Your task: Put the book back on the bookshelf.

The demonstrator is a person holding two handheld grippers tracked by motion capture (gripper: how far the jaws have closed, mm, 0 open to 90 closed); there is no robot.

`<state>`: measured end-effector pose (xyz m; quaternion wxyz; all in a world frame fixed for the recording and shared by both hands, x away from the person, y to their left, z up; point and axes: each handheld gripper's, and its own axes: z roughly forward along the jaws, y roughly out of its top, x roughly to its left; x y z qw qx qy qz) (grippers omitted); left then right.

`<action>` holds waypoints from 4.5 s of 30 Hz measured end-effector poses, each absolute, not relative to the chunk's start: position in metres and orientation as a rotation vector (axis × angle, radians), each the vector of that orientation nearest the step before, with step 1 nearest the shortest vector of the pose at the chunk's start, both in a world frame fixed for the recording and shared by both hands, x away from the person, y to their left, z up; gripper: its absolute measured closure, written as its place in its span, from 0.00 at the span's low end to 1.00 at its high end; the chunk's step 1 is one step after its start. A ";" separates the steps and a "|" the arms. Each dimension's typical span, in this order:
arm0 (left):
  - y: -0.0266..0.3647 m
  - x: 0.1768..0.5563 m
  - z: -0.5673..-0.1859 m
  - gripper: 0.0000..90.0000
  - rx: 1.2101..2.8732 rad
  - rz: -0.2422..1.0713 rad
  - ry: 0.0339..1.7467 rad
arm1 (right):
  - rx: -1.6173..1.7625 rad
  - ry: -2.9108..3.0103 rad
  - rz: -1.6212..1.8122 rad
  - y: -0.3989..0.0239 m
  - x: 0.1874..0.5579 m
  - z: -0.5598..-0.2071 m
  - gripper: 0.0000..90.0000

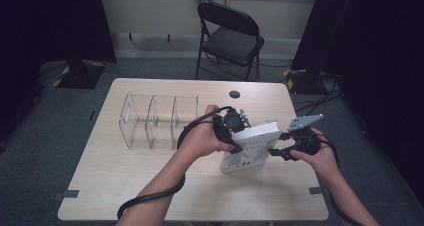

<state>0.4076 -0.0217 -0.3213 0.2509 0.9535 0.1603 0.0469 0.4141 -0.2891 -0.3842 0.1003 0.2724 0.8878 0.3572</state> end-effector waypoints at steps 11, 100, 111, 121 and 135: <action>0.001 0.400 -0.316 0.58 2.677 0.113 0.491 | 0.803 2.627 1.047 -0.279 0.409 -0.392 0.24; -0.042 0.421 -0.328 0.40 2.726 0.141 0.439 | 0.876 2.503 1.089 -0.285 0.365 -0.500 0.15; -0.040 0.420 -0.330 0.39 2.698 0.154 0.436 | 0.892 2.499 1.088 -0.285 0.364 -0.500 0.15; -0.041 0.421 -0.330 0.42 2.726 0.119 0.447 | 0.892 2.499 1.088 -0.285 0.364 -0.500 0.15; -0.040 0.415 -0.323 0.57 2.708 0.141 0.521 | 0.891 2.499 1.088 -0.285 0.364 -0.500 0.15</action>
